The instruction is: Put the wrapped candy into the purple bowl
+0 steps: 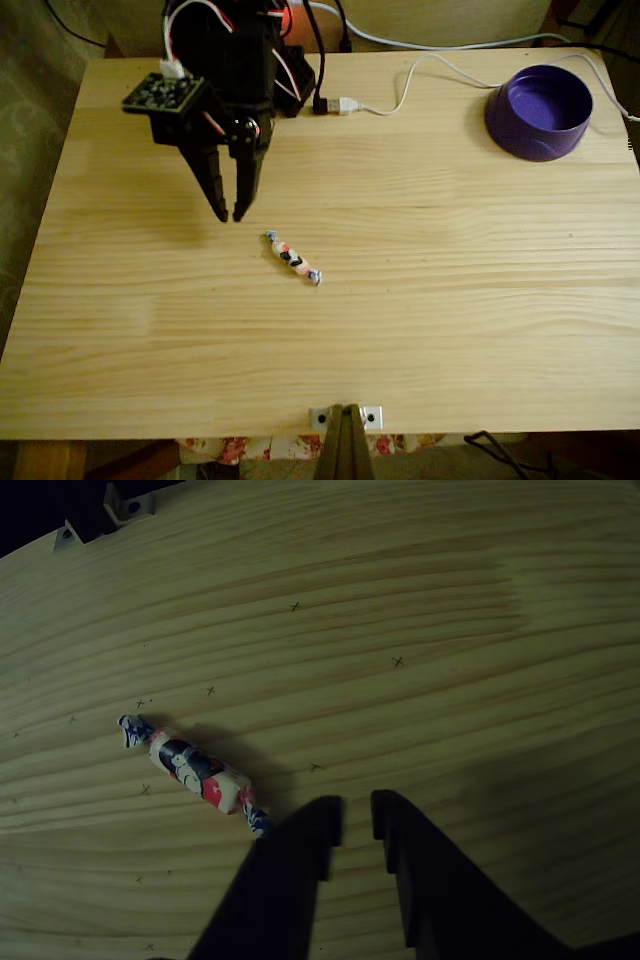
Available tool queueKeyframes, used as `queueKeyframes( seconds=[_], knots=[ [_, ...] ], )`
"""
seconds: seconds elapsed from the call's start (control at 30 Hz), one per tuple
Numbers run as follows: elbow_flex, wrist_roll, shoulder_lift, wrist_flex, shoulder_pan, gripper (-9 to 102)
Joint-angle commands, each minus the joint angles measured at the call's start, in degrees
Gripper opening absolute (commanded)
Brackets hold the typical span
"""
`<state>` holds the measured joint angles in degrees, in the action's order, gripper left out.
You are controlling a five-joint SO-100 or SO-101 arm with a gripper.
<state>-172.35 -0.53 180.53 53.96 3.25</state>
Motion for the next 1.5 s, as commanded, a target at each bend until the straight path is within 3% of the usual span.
queueKeyframes(
  seconds=[0.0, 0.13, 0.37, 0.5, 0.73, 0.97, 1.47],
  knots=[
    [0.97, 1.32, 0.35, -0.26, 1.41, 0],
    [0.97, -0.35, 0.35, -0.53, 0.53, 0],
    [1.49, -23.38, -5.27, -12.57, 4.48, 0],
    [10.99, -34.72, -16.52, -12.22, 3.78, 0],
    [29.09, -31.55, -39.11, -8.61, 1.05, 0],
    [45.0, -31.46, -55.55, 1.85, -3.16, 7],
    [43.33, -40.43, -59.68, 1.85, -14.41, 12]
  ],
)
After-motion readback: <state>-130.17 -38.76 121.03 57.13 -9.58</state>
